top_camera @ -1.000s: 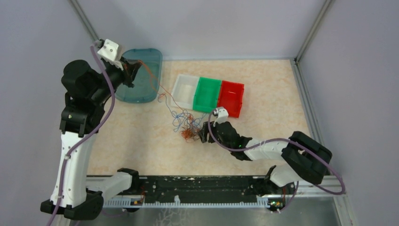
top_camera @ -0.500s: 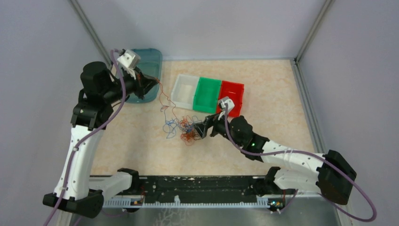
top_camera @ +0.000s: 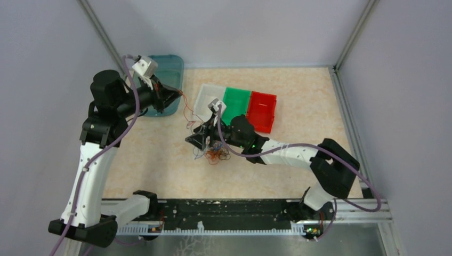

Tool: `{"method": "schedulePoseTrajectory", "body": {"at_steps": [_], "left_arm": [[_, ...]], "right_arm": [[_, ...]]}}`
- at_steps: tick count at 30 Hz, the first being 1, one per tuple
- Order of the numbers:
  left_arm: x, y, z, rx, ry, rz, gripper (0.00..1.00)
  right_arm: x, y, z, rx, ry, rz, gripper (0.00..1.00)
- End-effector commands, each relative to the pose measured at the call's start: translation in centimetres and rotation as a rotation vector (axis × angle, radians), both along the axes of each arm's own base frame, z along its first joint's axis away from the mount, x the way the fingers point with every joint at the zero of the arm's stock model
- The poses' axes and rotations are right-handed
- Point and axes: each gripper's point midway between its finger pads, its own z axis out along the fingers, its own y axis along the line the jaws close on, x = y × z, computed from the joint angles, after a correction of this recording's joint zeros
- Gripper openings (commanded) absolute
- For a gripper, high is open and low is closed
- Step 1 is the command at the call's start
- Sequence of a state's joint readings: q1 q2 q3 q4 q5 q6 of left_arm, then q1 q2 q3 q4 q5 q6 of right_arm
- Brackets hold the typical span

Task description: Untangle the cables

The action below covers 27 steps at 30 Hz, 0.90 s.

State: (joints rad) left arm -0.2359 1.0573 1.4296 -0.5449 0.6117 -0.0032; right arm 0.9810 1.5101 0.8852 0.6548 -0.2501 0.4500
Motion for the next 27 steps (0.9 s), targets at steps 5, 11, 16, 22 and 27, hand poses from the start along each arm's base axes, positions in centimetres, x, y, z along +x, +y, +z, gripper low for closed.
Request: {"method": "schedulePoseTrajectory", "body": {"at_steps": [5,11,16,22,27], "left_arm": [[-1.1,-0.1,2.0,-0.029,-0.056,-0.013,0.0],[-1.2,0.1,2.2,-0.025,-0.062,-0.005,0.0],[-1.3,0.2,2.3,-0.027,-0.063,0.001,0.0],[-0.5,0.8,2.6,-0.012,-0.095,0.05,0.0],[0.9,2.6,5.2,0.007,-0.209,0.171,0.0]], "right_arm": [[2.3,1.1,0.2,0.044,-0.014,-0.104,0.63],[3.5,1.3,-1.9,-0.01,-0.016,-0.173,0.63],[4.4,2.3,-4.2,-0.059,0.004,-0.21,0.52],[3.5,1.7,-4.9,-0.073,-0.008,-0.201,0.0],[2.3,-1.7,-6.8,-0.123,0.009,-0.242,0.0]]}}
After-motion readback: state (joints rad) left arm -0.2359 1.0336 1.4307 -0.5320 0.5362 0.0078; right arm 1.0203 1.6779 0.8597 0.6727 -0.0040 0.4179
